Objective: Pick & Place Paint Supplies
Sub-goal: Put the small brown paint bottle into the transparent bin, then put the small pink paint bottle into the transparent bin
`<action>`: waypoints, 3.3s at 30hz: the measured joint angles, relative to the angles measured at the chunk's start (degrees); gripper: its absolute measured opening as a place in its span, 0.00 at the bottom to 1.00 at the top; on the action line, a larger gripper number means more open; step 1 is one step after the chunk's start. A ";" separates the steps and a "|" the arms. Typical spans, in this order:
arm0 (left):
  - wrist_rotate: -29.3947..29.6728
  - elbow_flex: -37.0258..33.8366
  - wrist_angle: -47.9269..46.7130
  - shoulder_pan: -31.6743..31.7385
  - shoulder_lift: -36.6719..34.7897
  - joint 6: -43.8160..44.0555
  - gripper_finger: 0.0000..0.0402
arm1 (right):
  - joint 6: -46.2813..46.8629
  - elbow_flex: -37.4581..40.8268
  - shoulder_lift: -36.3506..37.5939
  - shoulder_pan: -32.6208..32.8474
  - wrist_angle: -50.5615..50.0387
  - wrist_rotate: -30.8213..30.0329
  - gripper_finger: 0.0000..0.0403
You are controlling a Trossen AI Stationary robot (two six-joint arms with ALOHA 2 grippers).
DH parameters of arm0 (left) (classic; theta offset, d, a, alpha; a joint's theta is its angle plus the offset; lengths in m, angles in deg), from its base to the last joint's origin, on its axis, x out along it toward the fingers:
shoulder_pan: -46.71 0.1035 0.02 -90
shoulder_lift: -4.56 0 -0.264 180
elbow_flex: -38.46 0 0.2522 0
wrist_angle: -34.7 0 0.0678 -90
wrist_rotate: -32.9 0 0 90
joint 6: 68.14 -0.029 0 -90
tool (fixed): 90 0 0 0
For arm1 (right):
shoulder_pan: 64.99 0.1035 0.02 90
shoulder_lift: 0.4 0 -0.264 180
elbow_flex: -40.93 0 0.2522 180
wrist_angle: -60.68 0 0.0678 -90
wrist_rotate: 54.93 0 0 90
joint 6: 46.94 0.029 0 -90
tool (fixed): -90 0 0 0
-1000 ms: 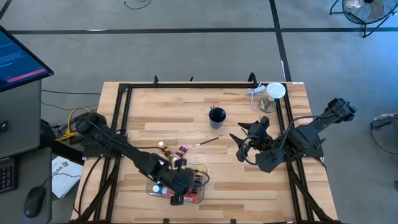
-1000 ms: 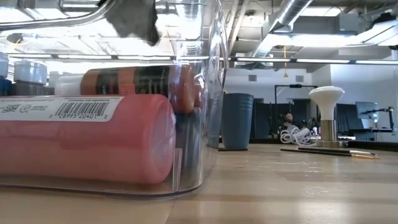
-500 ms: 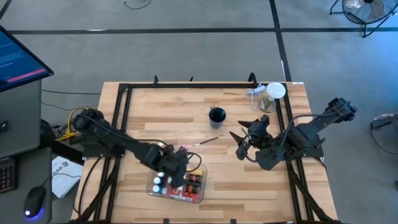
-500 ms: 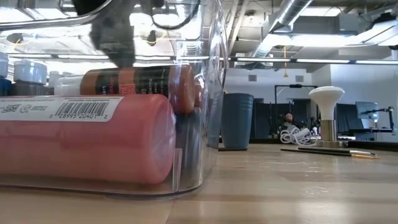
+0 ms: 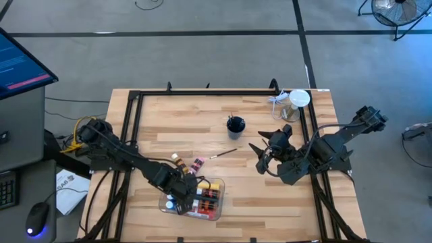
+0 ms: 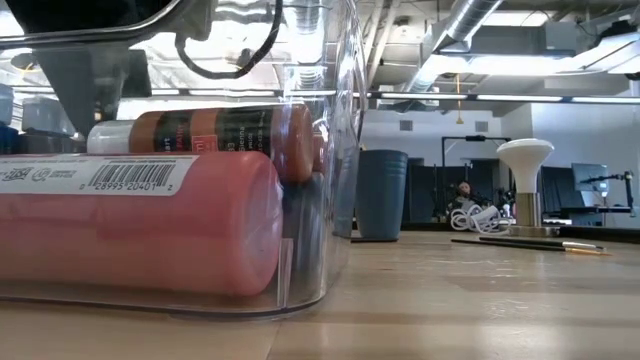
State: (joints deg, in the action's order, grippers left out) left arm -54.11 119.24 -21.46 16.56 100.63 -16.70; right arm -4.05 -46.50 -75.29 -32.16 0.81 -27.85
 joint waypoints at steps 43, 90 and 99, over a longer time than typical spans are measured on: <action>-2.15 0.60 6.13 0.00 4.57 -0.19 0.00 | -2.97 0.00 0.00 -3.67 0.83 0.04 0.63; -3.41 0.59 -3.65 25.34 1.87 -2.73 0.48 | -23.20 19.64 6.01 -12.19 81.03 68.26 0.63; -4.76 0.36 -2.91 27.11 3.21 -3.00 0.42 | -13.03 40.18 14.79 -17.57 108.40 69.12 0.63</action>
State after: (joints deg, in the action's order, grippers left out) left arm -58.87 119.61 -24.38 43.67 103.85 -19.70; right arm -17.07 -6.33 -60.50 -49.72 109.21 41.27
